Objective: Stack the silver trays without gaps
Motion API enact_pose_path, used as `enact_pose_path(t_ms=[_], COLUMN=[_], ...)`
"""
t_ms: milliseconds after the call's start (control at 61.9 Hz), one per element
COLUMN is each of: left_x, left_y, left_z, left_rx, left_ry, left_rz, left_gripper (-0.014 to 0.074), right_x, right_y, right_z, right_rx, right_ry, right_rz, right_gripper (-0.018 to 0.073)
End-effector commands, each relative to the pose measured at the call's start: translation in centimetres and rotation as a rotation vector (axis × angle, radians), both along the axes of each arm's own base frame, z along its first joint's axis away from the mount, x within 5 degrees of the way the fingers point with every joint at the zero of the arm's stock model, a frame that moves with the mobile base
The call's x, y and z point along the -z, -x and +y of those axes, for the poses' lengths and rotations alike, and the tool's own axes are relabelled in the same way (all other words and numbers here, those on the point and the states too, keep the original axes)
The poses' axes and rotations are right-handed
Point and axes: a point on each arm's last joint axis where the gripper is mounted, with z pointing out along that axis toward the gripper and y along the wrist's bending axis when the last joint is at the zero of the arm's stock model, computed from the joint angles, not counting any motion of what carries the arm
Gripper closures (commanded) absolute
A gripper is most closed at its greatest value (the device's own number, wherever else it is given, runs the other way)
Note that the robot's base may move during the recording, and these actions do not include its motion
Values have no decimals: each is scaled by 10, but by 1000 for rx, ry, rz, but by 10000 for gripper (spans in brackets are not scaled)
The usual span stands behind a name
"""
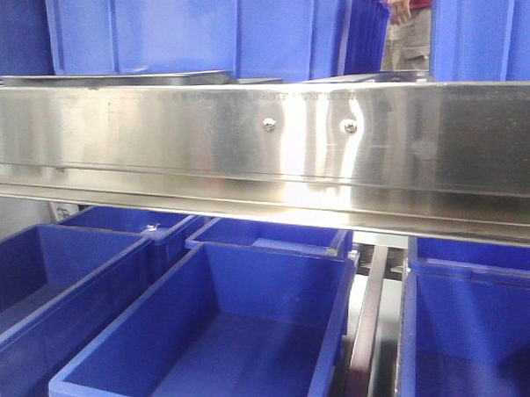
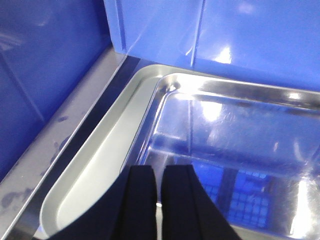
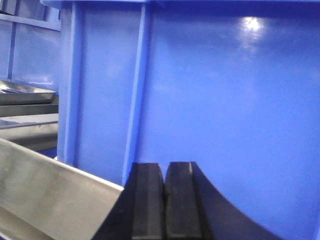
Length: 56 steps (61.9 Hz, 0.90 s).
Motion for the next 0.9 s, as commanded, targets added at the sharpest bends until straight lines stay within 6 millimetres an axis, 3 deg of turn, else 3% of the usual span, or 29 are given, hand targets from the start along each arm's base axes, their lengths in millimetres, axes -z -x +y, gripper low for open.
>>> enact_pose_path(t_ms=[0, 162, 258, 598, 759, 888], left_x=[-21, -45, -45, 8, 40, 73], left_y=[12, 49, 79, 215, 271, 301], left_z=[0, -1, 0, 32, 46, 51], left_rx=[20, 94, 149, 131, 79, 61], left_ry=[55, 175, 239, 321, 349, 337], left_rz=[-90, -315, -471, -622, -714, -755], left_gripper=[571, 571, 571, 571, 571, 571], right_x=[-2, -2, -2, -2, -2, -2], right_y=[1, 1, 1, 1, 1, 1], right_z=[0, 0, 0, 0, 0, 0], right_rx=[5, 5, 5, 5, 5, 5], right_ry=[-3, -3, -3, -3, -3, -3], right_rz=[-29, -29, -29, -29, -29, -29], right_gripper=[637, 637, 637, 637, 637, 637])
